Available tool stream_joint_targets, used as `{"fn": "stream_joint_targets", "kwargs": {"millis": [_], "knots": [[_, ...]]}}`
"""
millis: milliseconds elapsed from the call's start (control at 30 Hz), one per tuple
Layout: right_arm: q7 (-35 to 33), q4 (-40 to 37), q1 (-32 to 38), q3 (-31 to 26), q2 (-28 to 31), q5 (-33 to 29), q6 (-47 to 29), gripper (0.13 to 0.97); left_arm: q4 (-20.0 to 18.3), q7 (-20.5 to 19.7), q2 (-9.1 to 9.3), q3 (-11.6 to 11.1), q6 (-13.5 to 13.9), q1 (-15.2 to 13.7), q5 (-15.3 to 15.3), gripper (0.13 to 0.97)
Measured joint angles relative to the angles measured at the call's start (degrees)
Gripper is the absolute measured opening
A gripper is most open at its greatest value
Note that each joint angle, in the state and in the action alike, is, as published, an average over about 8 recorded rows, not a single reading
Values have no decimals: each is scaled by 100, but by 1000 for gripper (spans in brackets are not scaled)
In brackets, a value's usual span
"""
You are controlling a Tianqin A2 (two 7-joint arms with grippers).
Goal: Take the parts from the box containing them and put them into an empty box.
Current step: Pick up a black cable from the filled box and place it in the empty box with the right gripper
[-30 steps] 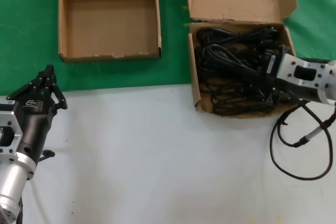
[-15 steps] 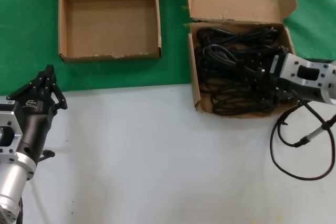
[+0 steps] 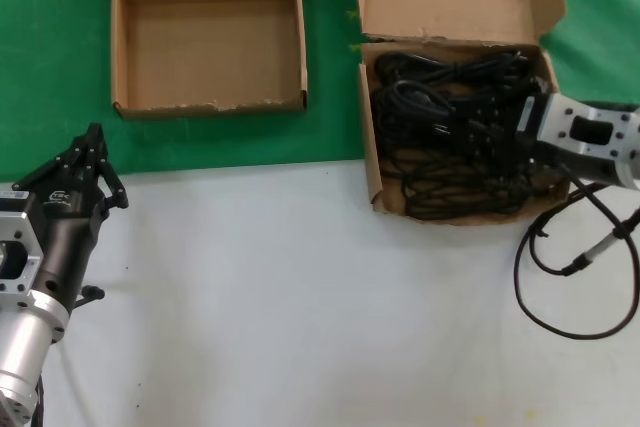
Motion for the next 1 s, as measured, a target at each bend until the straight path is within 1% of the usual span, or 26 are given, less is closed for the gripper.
{"fn": "stream_joint_targets", "kwargs": {"millis": [333,533,733,867,1000], "knots": [[98,656,47,224,185,105,-238,197,0,0,0,0,0,0,0,145],[144,1122,289,226,188,298,-516,196,0,0,0,0,0,0,0,145],[-30,1185,808,1,-202,396,-673,195,0,0,0,0,0,0,0,145],[-203,974,1168,-219,-625,339,-656,195,0,0,0,0,0,0,0,145],[-424,608,1448,-436,-1074,257,-546,195,0,0,0,0,0,0,0,145]]}}
